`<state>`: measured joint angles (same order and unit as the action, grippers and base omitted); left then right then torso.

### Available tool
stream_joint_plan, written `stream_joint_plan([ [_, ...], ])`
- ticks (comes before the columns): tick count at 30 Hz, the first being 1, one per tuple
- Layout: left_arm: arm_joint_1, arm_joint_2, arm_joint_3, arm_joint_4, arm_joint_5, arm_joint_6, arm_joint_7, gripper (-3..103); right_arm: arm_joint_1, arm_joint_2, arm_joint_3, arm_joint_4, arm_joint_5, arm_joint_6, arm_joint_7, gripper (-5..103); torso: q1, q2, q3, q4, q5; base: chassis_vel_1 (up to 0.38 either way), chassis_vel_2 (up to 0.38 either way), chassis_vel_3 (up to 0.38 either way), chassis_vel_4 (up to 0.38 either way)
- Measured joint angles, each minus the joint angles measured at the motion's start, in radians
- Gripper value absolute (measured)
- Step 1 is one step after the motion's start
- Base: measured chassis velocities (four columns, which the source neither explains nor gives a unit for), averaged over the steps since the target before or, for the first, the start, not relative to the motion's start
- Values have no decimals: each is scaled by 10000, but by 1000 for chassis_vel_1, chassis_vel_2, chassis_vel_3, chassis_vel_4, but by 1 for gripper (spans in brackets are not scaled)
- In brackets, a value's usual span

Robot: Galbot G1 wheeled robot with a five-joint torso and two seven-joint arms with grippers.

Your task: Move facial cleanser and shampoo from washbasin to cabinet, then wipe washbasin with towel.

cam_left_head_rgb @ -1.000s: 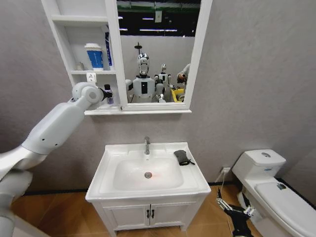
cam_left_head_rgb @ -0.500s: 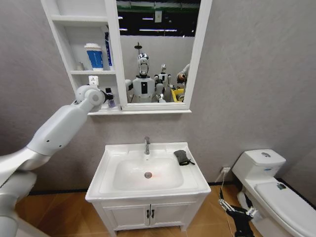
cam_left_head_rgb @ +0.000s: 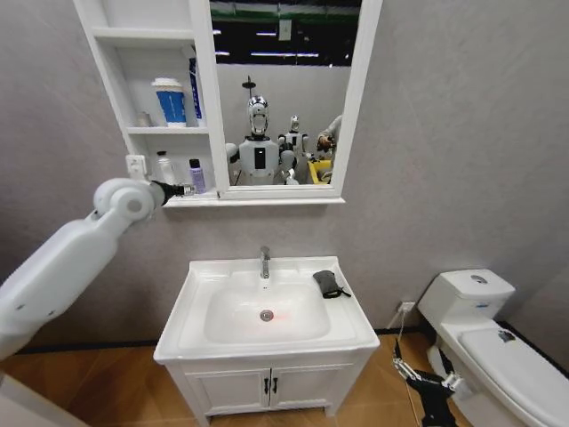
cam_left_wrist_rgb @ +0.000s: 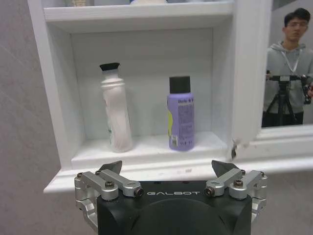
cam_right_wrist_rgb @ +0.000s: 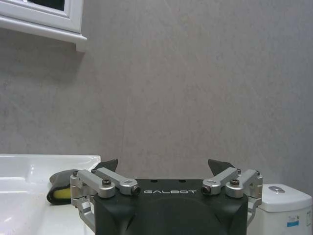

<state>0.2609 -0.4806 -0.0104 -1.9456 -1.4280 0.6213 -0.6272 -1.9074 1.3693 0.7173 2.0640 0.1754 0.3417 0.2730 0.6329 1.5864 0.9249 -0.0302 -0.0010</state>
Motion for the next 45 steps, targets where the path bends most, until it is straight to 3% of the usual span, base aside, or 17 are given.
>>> stream_joint_plan([
  [2, 648, 348, -427, -395, 264, -232, 177, 100, 28, -28, -23, 69, 22, -55, -6, 100, 1, 0, 0, -2, -1, 0, 0, 0, 0],
  [4, 2580, 815, -1468, -1310, 890, -885, 429, 100, 53, -8, -41, 279, 162, -168, -38, 100, 0, 1, -1, 1, 10, 0, 0, 0, 0],
  [5, 3793, 798, -2055, -1754, 1275, -1150, 563, 100, -53, 88, 29, 454, 292, -190, -67, 100, 0, 1, 0, 3, 5, 0, 0, 0, 0],
  [6, 3793, 798, -2055, -1754, 1275, -1150, 563, 100, -53, 88, 29, 454, 292, -190, -67, 100, 0, 1, 0, 3, 5, 0, 0, 0, 0],
  [8, 6402, 262, -3432, -2468, 2402, -1766, 993, 100, -460, 250, 380, 734, 471, -136, -294, 100, 1, 0, 1, -12, -2, 0, 0, 0, 0],
  [9, 6402, 262, -3432, -2468, 2402, -1766, 993, 100, -460, 250, 380, 734, 471, -136, -294, 100, 1, 0, 1, -12, -2, 0, 0, 0, 0],
  [11, 9740, -956, -6194, -3208, 4691, -2461, 1877, 100, -519, 142, 658, 816, 543, -96, -483, 100, 2, 1, 0, -12, 9, 0, 0, 0, 0],
  [12, 9740, -956, -6194, -3208, 4691, -2461, 1877, 100, -519, 142, 658, 816, 543, -96, -483, 100, 2, 1, 0, -12, 9, 0, 0, 0, 0],
  [14, 12541, -2310, -7985, -3742, 6236, -2916, 2528, 100, -440, -18, 813, 827, 691, -263, -556, 100, 2, 1, 0, -1, 0, 0, 0, 0, 0],
  [15, 12541, -2310, -7985, -3742, 6236, -2916, 2528, 100, -440, -18, 813, 827, 691, -263, -556, 100, 2, 1, 0, -1, 0, 0, 0, 0, 0],
  [19, 16328, -5116, -9058, -4667, 8762, -3832, 3483, 100, 62, -402, 1336, 935, 1722, -1075, -1061, 100, 0, 1, -1, 1, 5, 0, 0, 0, 0],
  [23, 17260, -6172, -8888, -5034, 9935, -4247, 3873, 100, 430, -705, 1636, 1037, 2499, -1673, -1234, 100, -2, 2, -1, 2, 13, 0, 0, 0, 0],
  [26, 18024, -7794, -8036, -5542, 11705, -4706, 4266, 100, 907, -1404, 1985, 1093, 3260, -2471, -1697, 100, 2, 0, 1, -3, 8, 0, 0, 0, 0],
  [29, 18232, -8504, -7595, -5618, 12128, -4730, 4355, 100, 1184, -1746, 2014, 1082, 3455, -2835, -1902, 100, 3, -1, 2, -1, 4, 0, 0, 0, 0],
  [36, 18257, -8661, -7421, -5620, 12163, -4720, 4368, 100, 2588, -3080, 1358, 732, 4265, -4245, -1912, 100, 3, 0, 2, -5, 6, 0, 0, 0, 0],
  [43, 18228, -8611, -7405, -5584, 12083, -4686, 4341, 100, 5228, -4487, 23, -712, 5785, -5740, -1024, 100, 4, -2, 3, -5, 5, 0, 0, 0, 0],
  [45, 18221, -8595, -7401, -5578, 12061, -4674, 4333, 100, 6589, -4809, -942, -1631, 6377, -6200, -669, 100, 4, -3, 4, -4, 7, 0, 0, 0, 0],
])
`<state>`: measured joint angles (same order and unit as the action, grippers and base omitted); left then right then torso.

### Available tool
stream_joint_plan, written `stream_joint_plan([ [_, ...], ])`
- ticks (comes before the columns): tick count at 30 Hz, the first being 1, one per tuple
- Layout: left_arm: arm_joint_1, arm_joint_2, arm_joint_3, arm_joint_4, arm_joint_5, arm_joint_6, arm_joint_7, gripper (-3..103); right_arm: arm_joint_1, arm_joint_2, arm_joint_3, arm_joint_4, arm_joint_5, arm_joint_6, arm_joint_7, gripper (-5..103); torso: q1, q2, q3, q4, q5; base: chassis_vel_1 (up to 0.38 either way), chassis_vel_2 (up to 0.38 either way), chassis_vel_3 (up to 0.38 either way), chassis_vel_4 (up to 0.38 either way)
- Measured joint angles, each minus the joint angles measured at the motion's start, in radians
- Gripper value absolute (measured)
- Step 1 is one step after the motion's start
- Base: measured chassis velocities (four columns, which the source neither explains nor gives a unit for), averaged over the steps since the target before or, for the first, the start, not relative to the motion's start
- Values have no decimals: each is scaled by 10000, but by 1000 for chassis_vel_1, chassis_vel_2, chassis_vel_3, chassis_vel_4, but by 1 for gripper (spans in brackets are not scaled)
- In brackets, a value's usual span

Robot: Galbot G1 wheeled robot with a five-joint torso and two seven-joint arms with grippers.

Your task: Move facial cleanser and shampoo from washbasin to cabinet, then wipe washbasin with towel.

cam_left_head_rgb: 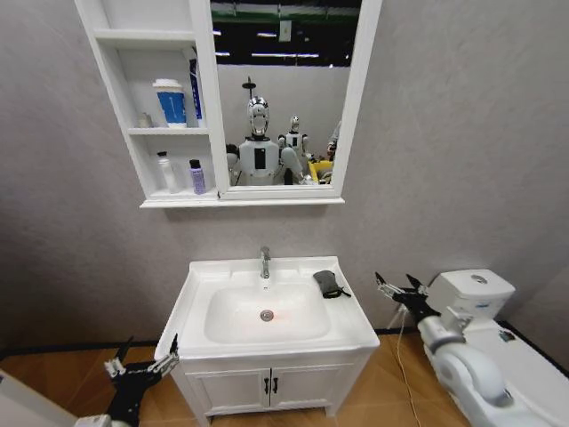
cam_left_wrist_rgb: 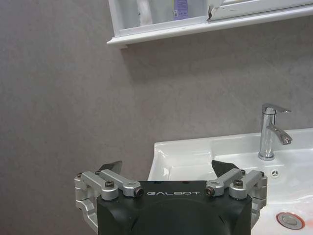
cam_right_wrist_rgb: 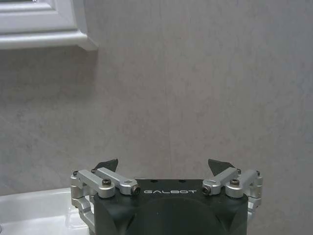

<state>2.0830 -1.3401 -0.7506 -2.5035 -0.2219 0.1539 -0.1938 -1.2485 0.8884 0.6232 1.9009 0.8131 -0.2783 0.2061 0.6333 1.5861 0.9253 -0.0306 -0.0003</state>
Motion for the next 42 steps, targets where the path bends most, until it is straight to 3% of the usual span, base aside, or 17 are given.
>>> stream_joint_plan([
  [5, -7, 18, 5, 11, -24, 12, -10, 100, 2097, -39, -1757, -1317, 350, -326, 315, 100, 0, 0, 0, 3, -6, 0, 0, 0, 0],
  [7, -13, 28, 8, 15, -38, 15, -18, 100, 3276, 218, -2992, -2361, 210, -565, 543, 100, 0, 0, 1, 2, -3, 0, 0, 0, 0],
  [8, -13, 28, 8, 15, -38, 15, -18, 100, 3276, 218, -2992, -2361, 210, -565, 543, 100, 0, 0, 1, 2, -3, 0, 0, 0, 0],
  [11, -18, 36, 9, 20, -51, 21, -25, 100, 4624, 688, -4344, -3857, -10, -1129, 795, 100, 0, 0, 0, 1, -4, 0, 0, 0, 0],
  [15, -20, 41, 12, 24, -59, 24, -29, 100, 5709, 1190, -5211, -5222, -678, -1147, 642, 100, 1, -1, 0, 3, -5, 0, 0, 0, 0],
  [29, -24, 53, 14, 31, -75, 37, -35, 100, 6117, 2338, -6075, -6671, -1592, -1019, 376, 100, -1, 1, -2, 2, -5, 0, 0, 0, 0],
  [42, -23, 59, 15, 33, -79, 39, -40, 100, 5830, 2339, -5840, -6940, -1481, -1022, 412, 100, -2, 1, -2, 1, -4, 0, 0, 0, 0],
])
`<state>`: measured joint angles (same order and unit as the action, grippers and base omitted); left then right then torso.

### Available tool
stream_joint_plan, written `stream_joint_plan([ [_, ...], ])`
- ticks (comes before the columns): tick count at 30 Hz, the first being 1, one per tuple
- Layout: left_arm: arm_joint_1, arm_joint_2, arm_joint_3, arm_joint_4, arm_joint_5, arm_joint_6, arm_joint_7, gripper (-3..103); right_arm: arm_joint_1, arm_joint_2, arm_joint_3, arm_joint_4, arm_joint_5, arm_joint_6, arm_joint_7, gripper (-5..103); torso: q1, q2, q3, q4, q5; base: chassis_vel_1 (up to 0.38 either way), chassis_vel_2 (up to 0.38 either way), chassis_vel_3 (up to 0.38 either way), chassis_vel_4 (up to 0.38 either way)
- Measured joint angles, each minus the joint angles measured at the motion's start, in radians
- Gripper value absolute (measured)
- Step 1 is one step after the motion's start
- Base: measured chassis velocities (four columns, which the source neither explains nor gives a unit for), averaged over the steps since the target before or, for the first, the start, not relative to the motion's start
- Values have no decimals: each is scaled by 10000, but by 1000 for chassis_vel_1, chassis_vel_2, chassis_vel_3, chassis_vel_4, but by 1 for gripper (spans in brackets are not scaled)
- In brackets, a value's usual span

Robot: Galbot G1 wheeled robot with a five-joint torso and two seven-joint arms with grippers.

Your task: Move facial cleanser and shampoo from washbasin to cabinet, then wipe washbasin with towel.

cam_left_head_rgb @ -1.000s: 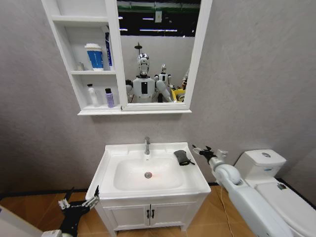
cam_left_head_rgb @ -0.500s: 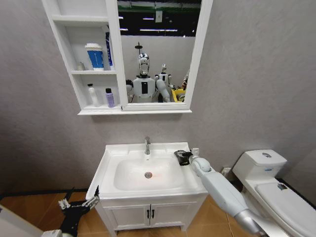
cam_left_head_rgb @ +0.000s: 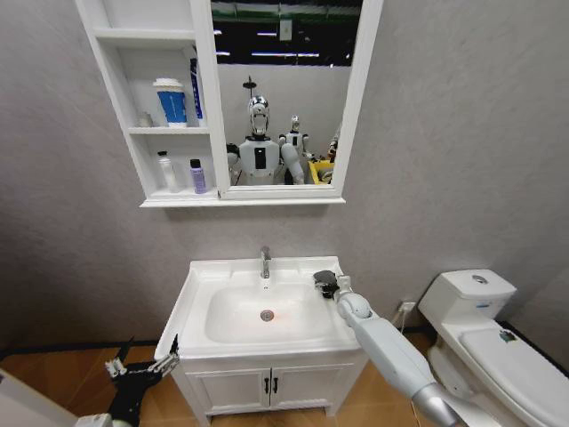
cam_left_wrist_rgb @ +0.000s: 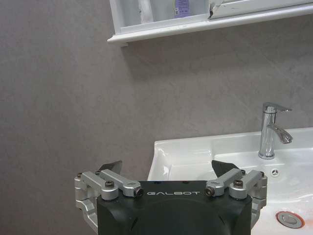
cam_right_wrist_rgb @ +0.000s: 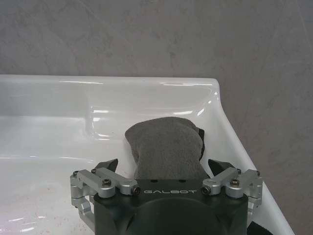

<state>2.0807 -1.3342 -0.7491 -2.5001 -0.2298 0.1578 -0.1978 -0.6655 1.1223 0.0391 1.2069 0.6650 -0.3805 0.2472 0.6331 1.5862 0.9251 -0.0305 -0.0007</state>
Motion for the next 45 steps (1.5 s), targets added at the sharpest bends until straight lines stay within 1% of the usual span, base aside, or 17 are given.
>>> stream_joint_plan([
  [2, 0, 0, 0, 0, 0, 0, 0, 100, -9, 16, 18, -12, 160, -35, 17, 103, 0, 0, 0, 0, 0, 0, 0, 0, 0],
  [5, 0, 1, 0, 0, -1, 0, 0, 100, -6, 79, 31, -136, 307, -51, 17, 99, 0, 0, 0, 1, 0, 0, 0, 0, 0],
  [11, -1, 2, 0, 0, -2, 1, 0, 100, 34, 188, 41, -316, 233, 25, -65, 74, 0, 0, 0, 0, 0, 0, 0, 0, 0],
  [12, -1, 2, 0, 0, -2, 1, 0, 100, 34, 188, 41, -316, 233, 25, -65, 74, 0, 0, 0, 0, 0, 0, 0, 0, 0],
  [14, 0, 1, 1, 0, -2, 0, 0, 100, 0, 167, 58, -272, 219, 25, -81, 62, 0, 0, 0, 0, 0, 0, 0, 0, 0],
  [18, 0, 1, 1, 0, -2, 1, 0, 100, -65, 98, 99, -137, 215, 25, -83, 57, 0, 0, 0, 1, 0, 0, 0, 0, 0],
  [19, 0, 1, 1, 0, -2, 1, -1, 100, -128, 29, 135, 29, 232, 23, -80, 46, 0, 0, 0, 0, 0, 0, 0, 0, 0],
  [20, 0, 1, 1, 0, -2, 1, -1, 100, -128, 29, 135, 29, 232, 23, -80, 46, 0, 0, 0, 0, 0, 0, 0, 0, 0],
  [22, -1, 2, 1, 0, -2, 1, -1, 100, -224, -75, 173, 337, 270, -15, -16, 35, 0, 0, 0, 1, 1, 0, 0, 0, 0],
  [23, -1, 2, 1, 0, -2, 1, -1, 100, -224, -75, 173, 337, 270, -15, -16, 35, 0, 0, 0, 1, 1, 0, 0, 0, 0],
  [25, -1, 1, 1, 0, -2, 0, -1, 100, -389, -192, 208, 911, 451, -120, 157, 24, 0, 0, 0, 1, 1, 0, 0, 0, 0],
  [26, -1, 1, 1, 0, -2, 0, -1, 100, -389, -192, 208, 911, 451, -120, 157, 24, 0, 0, 0, 1, 1, 0, 0, 0, 0],
  [28, -1, 2, 0, 0, -2, 1, -2, 100, -709, -439, 135, 1913, 1026, -364, 392, 13, 1, 1, 0, 0, -1, 0, 0, 0, 0],
  [30, 0, 2, 1, 0, -2, 0, -2, 100, -965, -537, -81, 2542, 1430, -530, 640, 8, 0, 1, -1, -1, -3, 0, 0, 0, 0],
  [36, 0, 2, 1, 1, -3, 0, -2, 100, -1549, -439, -1048, 3373, 1603, -803, 1258, 6, -1, 1, -1, 0, -1, 0, 0, 0, 0],
  [41, -1, 2, 1, 1, -3, 1, 0, 100, -1249, 184, -1853, 2232, 941, -846, 1733, 6, -1, 1, 0, 1, 2, 0, 0, 0, 0],
  [45, -1, 2, 1, 1, -3, 0, 0, 100, -726, 428, -2225, 1535, 1069, -836, 1966, 6, -1, 1, 0, 0, -3, 0, 0, 0, 0],
])
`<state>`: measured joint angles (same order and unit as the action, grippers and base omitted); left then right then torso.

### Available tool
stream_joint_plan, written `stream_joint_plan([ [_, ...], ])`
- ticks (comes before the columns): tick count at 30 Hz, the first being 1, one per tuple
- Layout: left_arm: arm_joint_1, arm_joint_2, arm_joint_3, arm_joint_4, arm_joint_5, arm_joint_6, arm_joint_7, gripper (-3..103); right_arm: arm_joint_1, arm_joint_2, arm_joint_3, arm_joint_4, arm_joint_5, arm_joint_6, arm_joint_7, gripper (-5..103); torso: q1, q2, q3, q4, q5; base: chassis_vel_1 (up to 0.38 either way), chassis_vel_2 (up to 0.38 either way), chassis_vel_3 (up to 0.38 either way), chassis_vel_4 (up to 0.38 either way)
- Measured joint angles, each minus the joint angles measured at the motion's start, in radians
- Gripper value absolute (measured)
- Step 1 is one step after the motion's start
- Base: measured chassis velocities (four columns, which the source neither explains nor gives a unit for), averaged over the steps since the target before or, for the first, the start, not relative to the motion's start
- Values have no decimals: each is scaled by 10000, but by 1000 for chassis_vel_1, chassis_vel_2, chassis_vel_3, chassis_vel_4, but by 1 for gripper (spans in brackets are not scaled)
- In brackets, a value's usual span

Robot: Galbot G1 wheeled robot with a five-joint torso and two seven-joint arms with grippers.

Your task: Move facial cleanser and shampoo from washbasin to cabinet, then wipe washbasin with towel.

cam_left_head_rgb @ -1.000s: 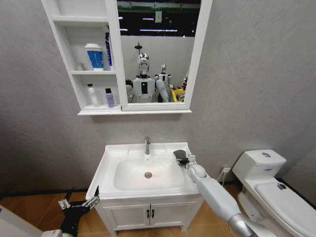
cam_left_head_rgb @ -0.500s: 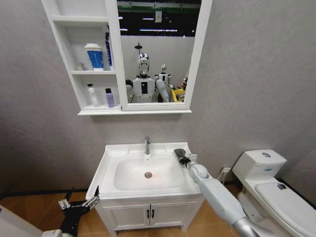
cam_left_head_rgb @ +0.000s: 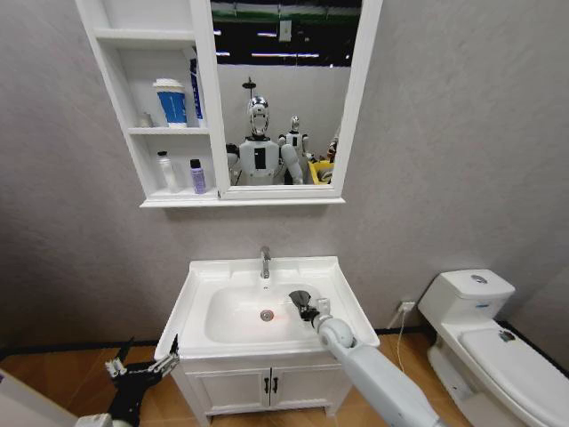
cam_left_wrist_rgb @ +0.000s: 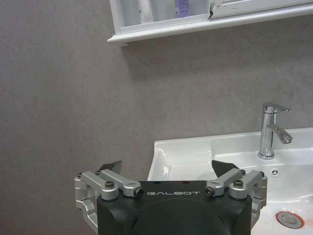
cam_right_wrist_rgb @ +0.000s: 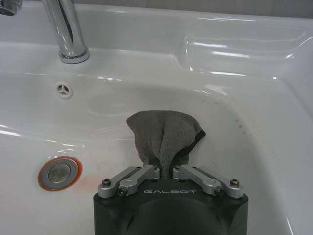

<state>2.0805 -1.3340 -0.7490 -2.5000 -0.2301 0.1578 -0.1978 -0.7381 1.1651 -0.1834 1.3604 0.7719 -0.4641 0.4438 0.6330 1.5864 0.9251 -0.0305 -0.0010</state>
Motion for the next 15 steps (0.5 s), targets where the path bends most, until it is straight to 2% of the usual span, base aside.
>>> stream_joint_plan([
  [4, 0, 0, 0, 0, 0, 0, 0, 100, 1020, 691, -465, -1634, 826, -166, 66, 6, 1, -1, 0, 1, 2, 0, 0, 0, 0],
  [7, 0, 0, 1, 0, 0, 0, 0, 100, 1252, 975, -596, -2276, 1040, -235, -9, 6, 1, -1, 0, 2, 2, 0, 0, 0, 0],
  [15, 0, 0, 1, 0, 0, 0, 0, 100, 1462, 1730, -715, -3751, 726, 13, -693, 6, -3, 4, -5, 0, -4, 0, 0, 0, 0],
])
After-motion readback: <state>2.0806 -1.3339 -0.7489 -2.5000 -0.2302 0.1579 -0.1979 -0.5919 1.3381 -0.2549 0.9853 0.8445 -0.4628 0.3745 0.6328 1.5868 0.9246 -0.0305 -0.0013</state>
